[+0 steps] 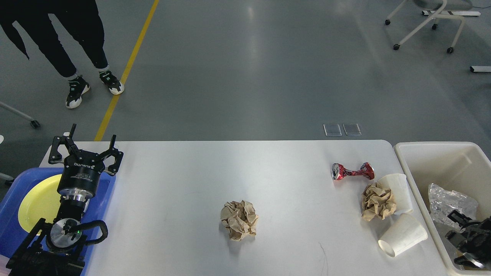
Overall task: Tidy desktop
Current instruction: 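Raise the right gripper and move it over the crumpled brown paper ball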
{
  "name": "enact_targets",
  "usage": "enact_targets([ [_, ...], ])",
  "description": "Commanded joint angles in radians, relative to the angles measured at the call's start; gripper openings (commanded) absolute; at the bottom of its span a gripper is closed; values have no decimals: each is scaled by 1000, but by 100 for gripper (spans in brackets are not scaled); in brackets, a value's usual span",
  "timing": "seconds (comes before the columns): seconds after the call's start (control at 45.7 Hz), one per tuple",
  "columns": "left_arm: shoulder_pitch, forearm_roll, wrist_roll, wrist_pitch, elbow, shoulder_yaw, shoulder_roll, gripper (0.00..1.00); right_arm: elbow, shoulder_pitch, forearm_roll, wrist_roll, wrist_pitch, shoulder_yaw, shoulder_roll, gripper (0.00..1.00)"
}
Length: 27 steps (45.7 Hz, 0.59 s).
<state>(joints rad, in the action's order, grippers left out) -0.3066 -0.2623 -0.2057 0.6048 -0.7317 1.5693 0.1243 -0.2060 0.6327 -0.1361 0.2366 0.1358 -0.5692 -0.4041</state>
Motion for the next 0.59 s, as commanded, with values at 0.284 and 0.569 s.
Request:
enact_targets([
  [0.284,0,0,0,0,0,0,0,96,-337,428,-312,7,-372,-24,-229,100],
  [0.569,0,0,0,1,0,-2,0,96,-501,973,-332,10,-883,-282,-154,100],
])
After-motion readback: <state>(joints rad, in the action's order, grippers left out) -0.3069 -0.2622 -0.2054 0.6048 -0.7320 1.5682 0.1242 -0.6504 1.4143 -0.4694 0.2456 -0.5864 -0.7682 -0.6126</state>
